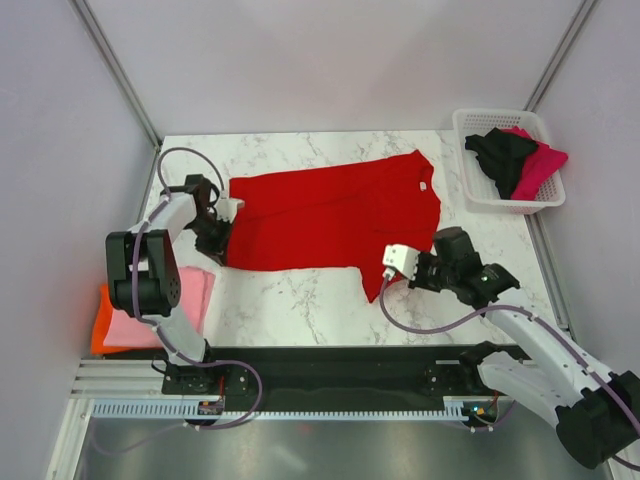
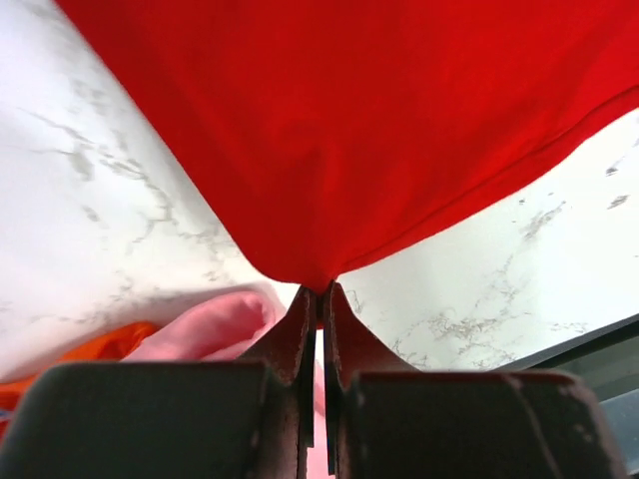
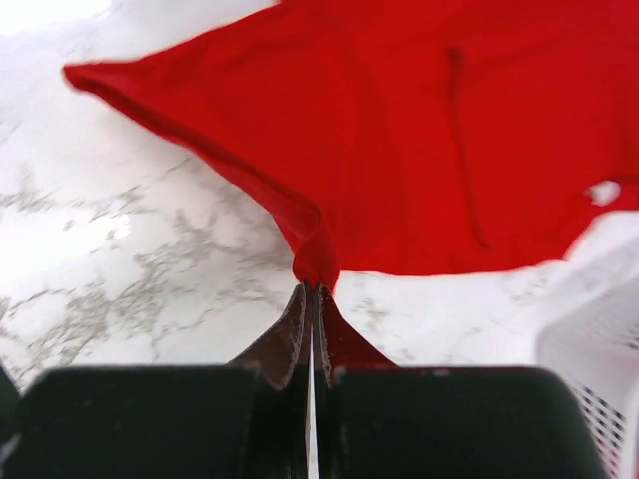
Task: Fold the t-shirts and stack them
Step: Fold the tshirt
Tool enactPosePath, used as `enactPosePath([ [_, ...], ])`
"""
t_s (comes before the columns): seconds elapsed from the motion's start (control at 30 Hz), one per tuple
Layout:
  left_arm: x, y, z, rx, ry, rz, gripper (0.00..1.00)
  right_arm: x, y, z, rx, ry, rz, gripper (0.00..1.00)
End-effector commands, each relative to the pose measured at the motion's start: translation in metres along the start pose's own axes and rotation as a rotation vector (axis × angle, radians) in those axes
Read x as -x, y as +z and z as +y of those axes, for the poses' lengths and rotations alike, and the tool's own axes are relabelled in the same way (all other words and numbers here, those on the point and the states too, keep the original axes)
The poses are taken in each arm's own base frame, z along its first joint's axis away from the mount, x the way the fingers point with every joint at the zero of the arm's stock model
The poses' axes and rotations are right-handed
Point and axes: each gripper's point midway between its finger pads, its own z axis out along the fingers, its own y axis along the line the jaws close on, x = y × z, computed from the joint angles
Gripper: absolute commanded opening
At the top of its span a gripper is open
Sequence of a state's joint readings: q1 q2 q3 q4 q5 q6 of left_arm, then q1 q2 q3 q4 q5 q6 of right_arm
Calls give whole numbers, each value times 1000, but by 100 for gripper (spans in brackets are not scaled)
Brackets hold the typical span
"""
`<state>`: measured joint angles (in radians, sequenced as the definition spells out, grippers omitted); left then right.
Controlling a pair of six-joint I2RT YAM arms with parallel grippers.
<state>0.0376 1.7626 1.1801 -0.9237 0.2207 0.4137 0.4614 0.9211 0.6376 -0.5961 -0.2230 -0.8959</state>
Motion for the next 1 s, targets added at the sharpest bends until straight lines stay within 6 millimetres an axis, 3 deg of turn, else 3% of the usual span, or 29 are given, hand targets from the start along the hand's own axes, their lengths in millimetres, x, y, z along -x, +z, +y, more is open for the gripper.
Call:
enactPosePath([
  [0.0, 28, -41, -6, 0, 40, -110, 2, 26, -28, -48, -171, 114, -47, 0],
  [0.13, 48, -64, -6, 8, 60, -167, 2, 39, -46, -85, -269, 150, -60, 0],
  [0.37, 65, -76, -2, 11, 77, -180, 2, 65, -69, -152, -425, 157, -96, 0],
  [0.67, 96, -67, 11, -3, 65, -181, 2, 66, -46, -226, -498, 205, -47, 0],
  [0.7, 99, -66, 12, -4, 59, -181, 2, 62, -34, -230, -481, 212, -28, 0],
  [0.97, 127, -50, 31, 9, 30, -172, 2, 50, 8, -283, -509, 240, 5, 0],
])
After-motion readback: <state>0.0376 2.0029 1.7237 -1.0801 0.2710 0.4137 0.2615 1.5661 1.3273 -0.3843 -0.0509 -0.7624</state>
